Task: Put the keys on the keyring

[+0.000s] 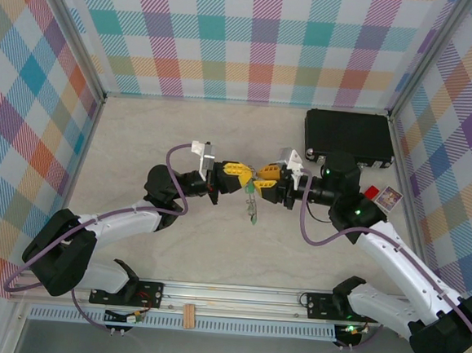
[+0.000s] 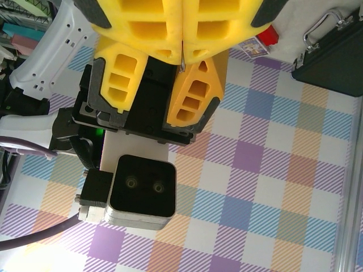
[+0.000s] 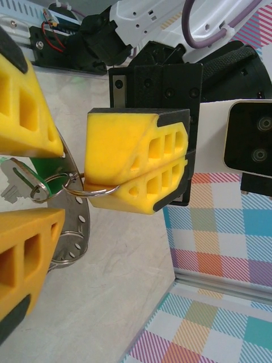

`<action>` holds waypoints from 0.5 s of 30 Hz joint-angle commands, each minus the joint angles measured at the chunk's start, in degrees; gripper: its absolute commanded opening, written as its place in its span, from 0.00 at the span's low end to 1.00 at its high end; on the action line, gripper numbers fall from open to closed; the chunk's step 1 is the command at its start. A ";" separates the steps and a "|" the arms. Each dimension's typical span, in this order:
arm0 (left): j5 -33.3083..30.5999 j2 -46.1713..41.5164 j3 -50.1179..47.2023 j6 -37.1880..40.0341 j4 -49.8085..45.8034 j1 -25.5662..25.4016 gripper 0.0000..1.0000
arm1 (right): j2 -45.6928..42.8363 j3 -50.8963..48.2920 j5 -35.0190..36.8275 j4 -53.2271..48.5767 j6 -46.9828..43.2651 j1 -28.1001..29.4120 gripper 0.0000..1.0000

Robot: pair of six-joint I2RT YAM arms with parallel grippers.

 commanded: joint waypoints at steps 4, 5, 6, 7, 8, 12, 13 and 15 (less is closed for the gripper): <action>0.92 -1.06 0.60 -0.43 4.53 -0.36 0.00 | -0.51 1.95 -1.43 -0.38 -1.11 0.19 0.13; 0.83 -1.03 0.64 -0.30 4.47 -0.36 0.00 | -0.60 1.87 -1.56 -0.53 -1.14 0.19 0.13; 0.72 -1.11 0.64 -0.21 4.50 -0.32 0.00 | -0.85 1.71 -1.58 -0.65 -1.20 0.23 0.13; 0.61 -1.14 0.64 -0.11 4.47 -0.36 0.00 | -1.03 1.66 -1.77 -0.84 -1.27 0.22 0.12; 0.52 -1.16 0.64 -0.22 4.52 -0.36 0.00 | -1.10 1.46 -2.00 -1.07 -1.34 0.19 0.11; 0.17 -1.03 0.90 -0.62 4.64 -0.36 0.00 | -1.14 1.45 -3.96 -2.23 -1.57 0.19 0.11; 0.14 -0.98 0.99 -0.99 4.80 -0.36 0.00 | -0.96 1.52 -4.37 -2.43 -1.41 0.19 0.12; -0.22 -0.97 1.21 -1.46 4.96 -0.43 0.00 | -0.59 1.38 -4.91 -2.36 -0.91 0.16 0.15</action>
